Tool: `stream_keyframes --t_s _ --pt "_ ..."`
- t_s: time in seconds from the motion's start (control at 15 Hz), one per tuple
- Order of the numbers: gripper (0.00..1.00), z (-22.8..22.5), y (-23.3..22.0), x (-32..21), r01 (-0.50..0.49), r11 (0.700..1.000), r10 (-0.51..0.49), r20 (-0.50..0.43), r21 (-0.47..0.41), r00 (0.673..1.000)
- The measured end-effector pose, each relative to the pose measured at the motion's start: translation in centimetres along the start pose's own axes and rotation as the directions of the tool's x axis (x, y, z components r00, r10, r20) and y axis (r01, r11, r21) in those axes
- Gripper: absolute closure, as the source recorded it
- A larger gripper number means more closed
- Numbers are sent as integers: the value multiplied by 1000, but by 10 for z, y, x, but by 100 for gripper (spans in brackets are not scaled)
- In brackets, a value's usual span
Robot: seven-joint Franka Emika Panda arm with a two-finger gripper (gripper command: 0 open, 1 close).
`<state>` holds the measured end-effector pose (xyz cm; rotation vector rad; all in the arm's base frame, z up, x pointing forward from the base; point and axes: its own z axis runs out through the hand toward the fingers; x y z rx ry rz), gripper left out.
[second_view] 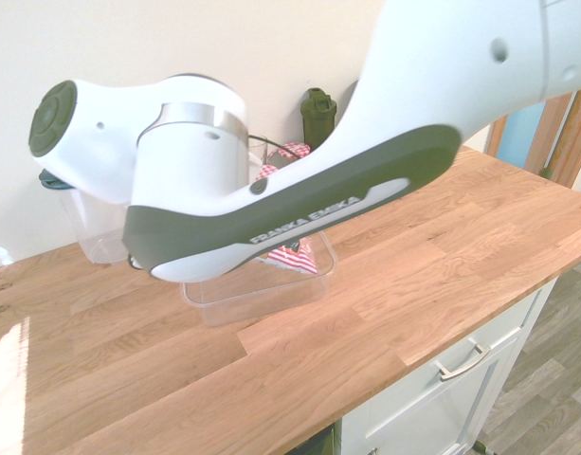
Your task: Put the chip bag into the container
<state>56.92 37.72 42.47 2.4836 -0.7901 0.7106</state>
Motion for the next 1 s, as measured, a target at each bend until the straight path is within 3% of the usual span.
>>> stream_keyframes --t_s 0.27,0.67,1.0 --pt "0 12 -40 -4 -16 1000 16 21 -9 1000" --pt "0 20 -54 5 -39 999 40 45 -18 998" --pt "0 -24 -40 17 -73 997 70 80 34 994"
